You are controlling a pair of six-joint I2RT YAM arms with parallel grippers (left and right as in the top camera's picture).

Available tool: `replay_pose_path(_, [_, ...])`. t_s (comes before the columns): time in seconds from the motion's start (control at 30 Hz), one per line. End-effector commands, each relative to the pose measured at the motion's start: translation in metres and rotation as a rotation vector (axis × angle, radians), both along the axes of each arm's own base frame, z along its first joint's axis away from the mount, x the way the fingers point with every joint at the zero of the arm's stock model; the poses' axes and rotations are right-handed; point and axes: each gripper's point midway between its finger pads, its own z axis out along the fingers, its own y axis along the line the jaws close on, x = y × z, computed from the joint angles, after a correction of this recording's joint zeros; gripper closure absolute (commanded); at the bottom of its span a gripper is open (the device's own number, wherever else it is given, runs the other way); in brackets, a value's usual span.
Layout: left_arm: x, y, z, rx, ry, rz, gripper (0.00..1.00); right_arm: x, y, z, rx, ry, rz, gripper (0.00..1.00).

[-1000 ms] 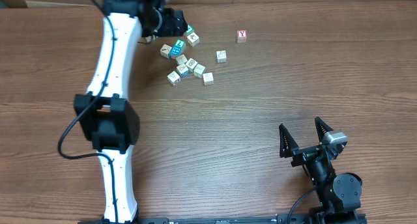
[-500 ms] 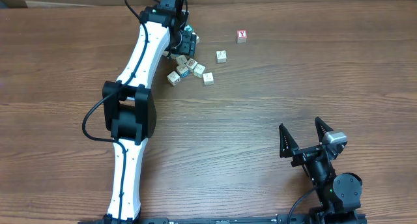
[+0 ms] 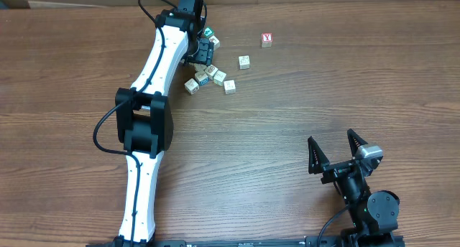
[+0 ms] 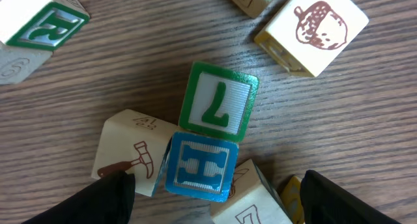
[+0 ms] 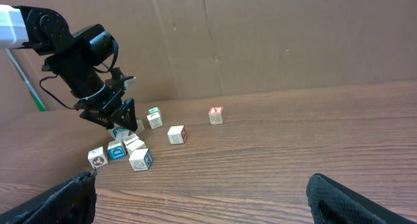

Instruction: Form a horizontal line

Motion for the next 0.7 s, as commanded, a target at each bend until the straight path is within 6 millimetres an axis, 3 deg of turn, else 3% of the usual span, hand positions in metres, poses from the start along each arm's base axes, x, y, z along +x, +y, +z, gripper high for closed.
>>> replay_pose_path(0.0, [0.008,0.002,0.007,0.006,-0.027,0.003,0.23,0.001,-0.002,-0.003,0.002,0.002,-0.011,0.00])
replay_pose_path(0.13, [0.014,0.001,0.026,-0.026,-0.060,0.071,0.36,0.001,-0.002,-0.003,0.002,0.002,-0.011,0.00])
replay_pose_path(0.3, [0.018,-0.017,0.043,-0.137,-0.075,0.100,0.83,0.001,-0.002,-0.003,0.002,0.002,-0.011,0.00])
replay_pose_path(0.37, [0.015,-0.022,0.039,-0.159,-0.057,0.117,0.94,0.001,-0.002,-0.003,0.002,0.002,-0.011,0.00])
replay_pose_path(0.67, [-0.007,-0.034,-0.019,-0.081,0.047,0.080,0.95,0.001,-0.002,-0.003,0.002,0.002,-0.011,0.00])
